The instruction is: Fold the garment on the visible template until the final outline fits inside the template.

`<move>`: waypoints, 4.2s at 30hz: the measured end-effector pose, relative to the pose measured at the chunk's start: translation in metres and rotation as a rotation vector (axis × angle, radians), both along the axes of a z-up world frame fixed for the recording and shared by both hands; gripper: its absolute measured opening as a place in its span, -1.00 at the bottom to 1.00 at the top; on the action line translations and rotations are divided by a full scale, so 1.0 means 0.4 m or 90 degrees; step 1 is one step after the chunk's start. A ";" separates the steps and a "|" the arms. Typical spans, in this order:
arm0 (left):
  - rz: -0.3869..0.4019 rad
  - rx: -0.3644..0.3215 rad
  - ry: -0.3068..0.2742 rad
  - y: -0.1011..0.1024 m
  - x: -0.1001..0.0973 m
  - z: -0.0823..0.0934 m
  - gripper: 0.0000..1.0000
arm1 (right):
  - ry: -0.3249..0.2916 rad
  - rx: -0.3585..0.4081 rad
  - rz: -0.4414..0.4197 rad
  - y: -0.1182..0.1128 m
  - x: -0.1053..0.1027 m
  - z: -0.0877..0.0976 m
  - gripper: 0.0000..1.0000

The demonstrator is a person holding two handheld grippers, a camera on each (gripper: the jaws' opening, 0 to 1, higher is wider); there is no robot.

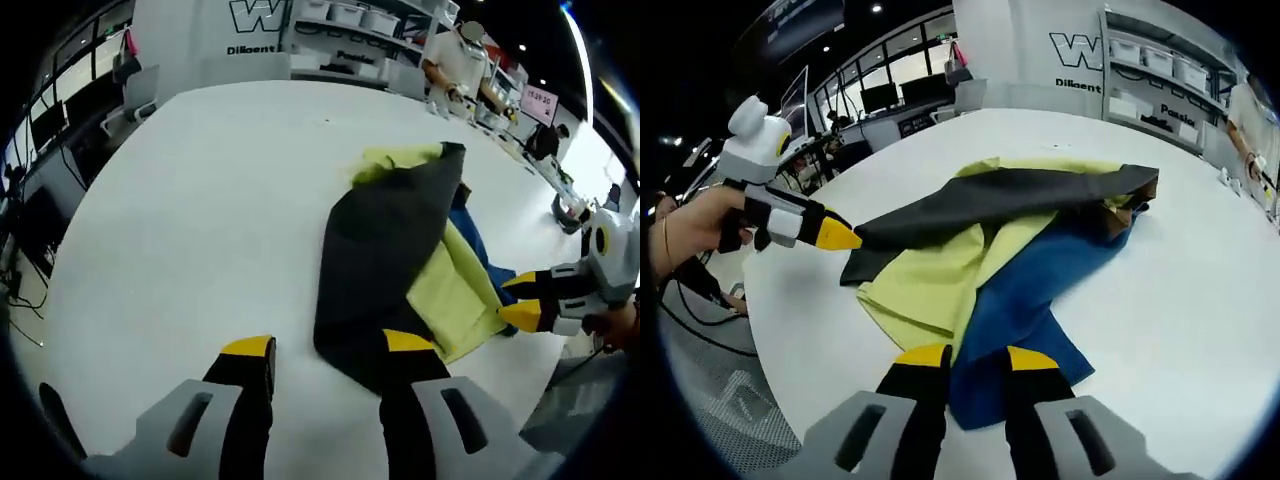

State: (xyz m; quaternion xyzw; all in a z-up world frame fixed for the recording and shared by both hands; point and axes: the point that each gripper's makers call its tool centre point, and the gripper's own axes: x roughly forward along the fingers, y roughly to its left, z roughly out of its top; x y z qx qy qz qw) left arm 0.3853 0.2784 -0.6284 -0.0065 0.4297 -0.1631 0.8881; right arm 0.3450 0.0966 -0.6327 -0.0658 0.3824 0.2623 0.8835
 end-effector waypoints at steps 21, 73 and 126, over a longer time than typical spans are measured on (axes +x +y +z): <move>-0.019 0.030 0.005 0.005 0.016 -0.007 -0.98 | -0.019 -0.077 0.016 -0.003 -0.016 -0.004 -1.00; 0.223 0.017 -0.063 0.376 0.256 0.151 -0.97 | 0.130 -0.016 -0.109 -0.130 -0.152 -0.025 -1.00; -0.032 -0.121 -0.069 -0.105 0.175 0.182 0.65 | -0.060 0.114 -0.103 -0.120 0.234 0.147 0.31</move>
